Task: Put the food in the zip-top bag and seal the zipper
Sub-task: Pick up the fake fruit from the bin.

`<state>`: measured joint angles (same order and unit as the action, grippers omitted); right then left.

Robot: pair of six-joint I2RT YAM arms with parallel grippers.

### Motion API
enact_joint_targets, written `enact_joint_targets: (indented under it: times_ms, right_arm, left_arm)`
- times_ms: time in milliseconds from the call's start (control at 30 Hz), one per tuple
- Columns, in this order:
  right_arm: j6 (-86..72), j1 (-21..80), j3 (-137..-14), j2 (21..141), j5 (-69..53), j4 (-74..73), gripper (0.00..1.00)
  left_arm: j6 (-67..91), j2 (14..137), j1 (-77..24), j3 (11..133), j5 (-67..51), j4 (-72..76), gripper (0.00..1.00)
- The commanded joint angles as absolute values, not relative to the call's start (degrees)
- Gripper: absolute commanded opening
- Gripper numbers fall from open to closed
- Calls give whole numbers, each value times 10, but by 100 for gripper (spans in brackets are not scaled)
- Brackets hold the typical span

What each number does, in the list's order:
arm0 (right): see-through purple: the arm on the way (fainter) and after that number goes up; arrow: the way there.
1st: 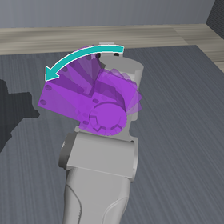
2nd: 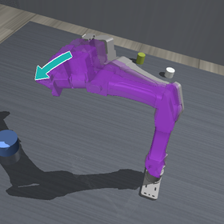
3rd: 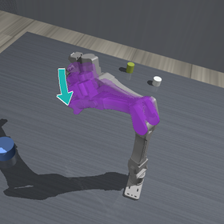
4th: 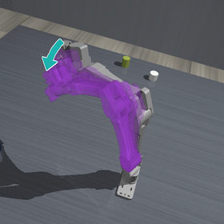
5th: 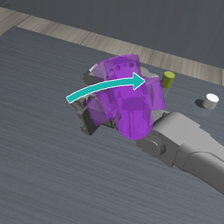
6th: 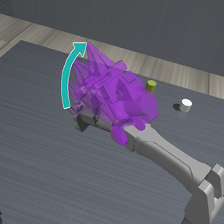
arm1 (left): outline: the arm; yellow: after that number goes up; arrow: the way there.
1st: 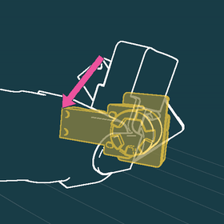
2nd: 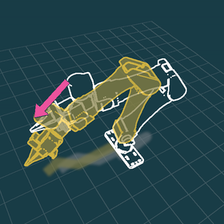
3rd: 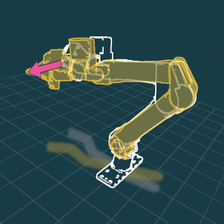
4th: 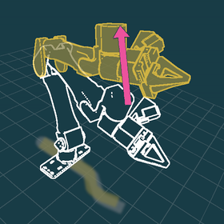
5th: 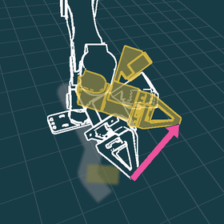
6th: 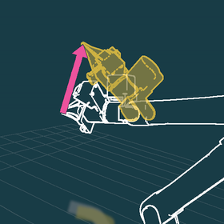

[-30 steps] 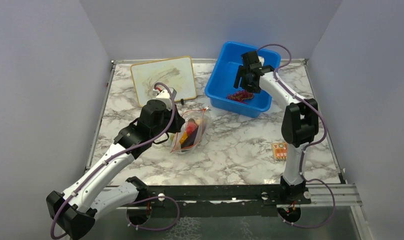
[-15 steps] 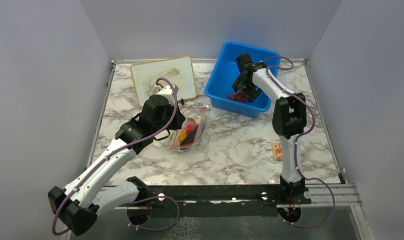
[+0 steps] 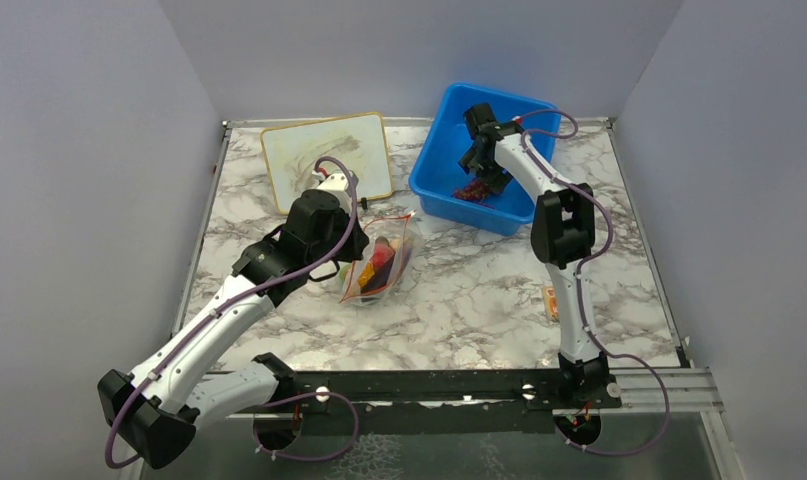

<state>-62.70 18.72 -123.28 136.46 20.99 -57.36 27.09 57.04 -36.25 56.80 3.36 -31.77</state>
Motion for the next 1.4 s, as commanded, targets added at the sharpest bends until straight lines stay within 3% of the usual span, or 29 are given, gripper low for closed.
enact_joint_targets:
  times_ms: [0, 233, 400, 833, 1367]
  right_arm:
    - [-670, 180, -1267, 1393, 250, -606, 78]
    - [-659, 174, -1237, 1393, 245, -572, 68]
    - [-611, 173, -1200, 1368, 241, -500, 43]
    - [-398, 173, -1034, 1207, 196, -200, 27]
    - [-246, 175, -945, 1074, 130, -88, 21]
  left_arm:
    - [261, 573, -364, 592, 46, -318, 0]
    - [262, 573, -364, 593, 44, -318, 0]
    - [262, 572, -365, 592, 45, -318, 0]
    - [264, 571, -364, 595, 49, -318, 0]
    - [263, 579, -364, 618, 45, -311, 0]
